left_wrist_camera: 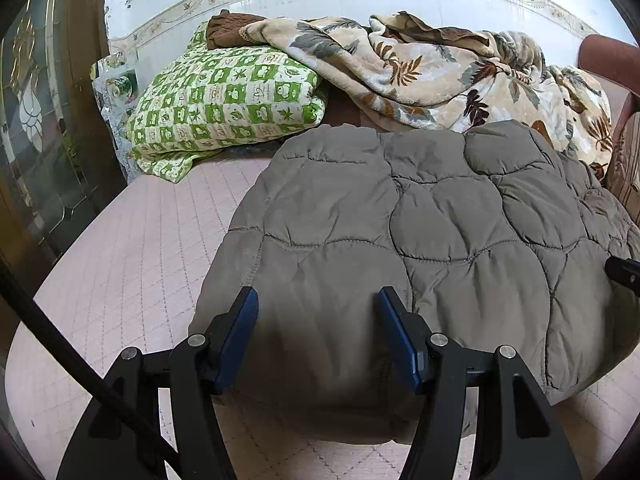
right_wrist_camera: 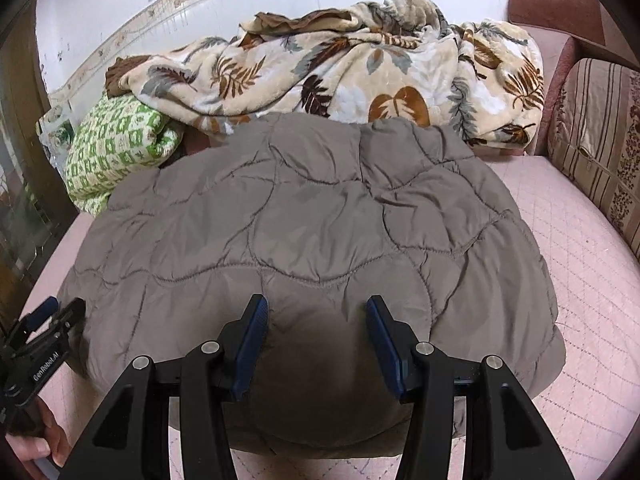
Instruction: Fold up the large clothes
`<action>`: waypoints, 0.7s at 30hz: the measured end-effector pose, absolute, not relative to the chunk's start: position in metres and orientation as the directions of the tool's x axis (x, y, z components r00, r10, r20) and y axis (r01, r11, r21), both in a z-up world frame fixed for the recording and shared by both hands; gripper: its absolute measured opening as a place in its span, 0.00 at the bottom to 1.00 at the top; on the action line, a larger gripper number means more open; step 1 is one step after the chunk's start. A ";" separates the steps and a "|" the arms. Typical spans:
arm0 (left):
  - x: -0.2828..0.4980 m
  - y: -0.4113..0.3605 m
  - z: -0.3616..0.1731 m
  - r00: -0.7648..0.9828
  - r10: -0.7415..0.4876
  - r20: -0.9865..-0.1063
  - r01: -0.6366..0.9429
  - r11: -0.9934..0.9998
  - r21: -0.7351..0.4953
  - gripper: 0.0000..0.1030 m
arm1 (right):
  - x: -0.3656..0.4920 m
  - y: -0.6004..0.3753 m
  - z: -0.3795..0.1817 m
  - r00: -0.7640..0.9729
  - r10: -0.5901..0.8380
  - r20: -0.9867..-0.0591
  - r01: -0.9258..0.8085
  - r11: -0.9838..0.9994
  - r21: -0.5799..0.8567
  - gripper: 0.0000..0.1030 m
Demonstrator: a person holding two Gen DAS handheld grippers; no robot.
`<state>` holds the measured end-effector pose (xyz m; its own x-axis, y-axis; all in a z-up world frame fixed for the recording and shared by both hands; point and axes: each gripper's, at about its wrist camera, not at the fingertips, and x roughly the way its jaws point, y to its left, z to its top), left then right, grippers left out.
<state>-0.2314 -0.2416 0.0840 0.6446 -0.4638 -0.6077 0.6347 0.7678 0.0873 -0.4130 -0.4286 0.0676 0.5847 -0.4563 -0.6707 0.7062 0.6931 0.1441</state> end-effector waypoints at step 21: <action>-0.225 -0.245 0.077 0.625 -0.447 -0.640 0.641 0.762 0.093 0.60 | -0.403 -0.433 0.049 0.548 -0.423 -0.722 0.700 0.704 0.119 0.57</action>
<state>-0.2251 -0.2448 0.0770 0.6248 -0.4469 -0.6403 0.6407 0.7621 0.0933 -0.4030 -0.4327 0.0489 0.5476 -0.4226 -0.7222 0.7004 0.7037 0.1192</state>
